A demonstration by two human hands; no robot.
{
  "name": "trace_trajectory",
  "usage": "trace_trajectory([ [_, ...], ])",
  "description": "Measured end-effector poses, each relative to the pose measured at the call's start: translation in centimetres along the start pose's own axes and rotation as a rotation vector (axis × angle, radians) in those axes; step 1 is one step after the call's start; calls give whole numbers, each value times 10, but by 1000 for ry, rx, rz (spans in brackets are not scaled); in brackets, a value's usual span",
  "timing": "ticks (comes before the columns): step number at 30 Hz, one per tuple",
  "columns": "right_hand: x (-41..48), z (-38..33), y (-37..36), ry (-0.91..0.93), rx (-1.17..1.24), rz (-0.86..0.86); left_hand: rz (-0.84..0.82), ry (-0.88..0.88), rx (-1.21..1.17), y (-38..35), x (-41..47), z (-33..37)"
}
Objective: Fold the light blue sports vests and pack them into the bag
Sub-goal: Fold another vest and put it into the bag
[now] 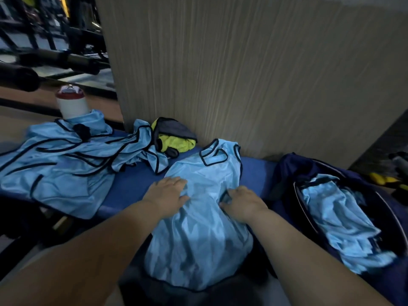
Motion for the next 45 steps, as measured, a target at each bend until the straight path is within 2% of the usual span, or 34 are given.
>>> trace_trajectory([
  [5, -16, -2, 4, 13, 58, -24, 189, 244, -124, 7, -35, -17],
  [8, -21, -3, 2, 25, 52, -89, 95, 327, -195, 10, -45, -21],
  [11, -25, -3, 0, 14, 76, -64, -4, 291, -242, 15, -47, -14],
  [13, -27, -2, -3, -5, 94, -40, -27, 311, -500, 14, -44, -16],
  [16, -28, 0, -6, -35, 156, 15, -19, 403, -1148, 16, -44, -19],
  [19, -30, 2, -9, -72, 184, 50, -42, 429, -1361, 19, -47, -19],
  [21, -33, 4, -10, -122, 233, 56, -86, 417, -1367, 18, -49, -23],
  [24, -35, 5, -8, -178, 328, 26, -235, 352, -1116, 18, -53, -33],
  [26, -34, 5, -9, -175, 385, -18, -260, 330, -1013, 18, -52, -36],
  [29, -29, 4, -6, -164, 420, -66, -177, 324, -990, 21, -44, -31],
  [32, -21, 2, -2, -180, 378, -106, 6, 344, -737, 28, -31, -27],
  [34, -13, 0, -3, -185, 385, -152, 71, 342, -657, 31, -20, -24],
  [38, 8, 1, 5, -224, 555, -110, 100, 356, -645, 31, 6, -23],
  [40, 21, 0, 12, -254, 594, 12, 90, 368, -701, 30, 19, -22],
  [42, 34, 3, 14, -320, 629, 137, 51, 386, -762, 28, 29, -21],
  [45, 43, 6, 12, -416, 783, 167, -40, 410, -933, 20, 43, -21],
])
Point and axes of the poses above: each hand's wrist, its own x-axis towards the middle knuckle, its own y-axis out of the back of the hand, z = x × y, the point moved 3 cm from there along x, towards the middle knuckle, and after that the axes turned 1 degree about -y, right-handed, at the moved point
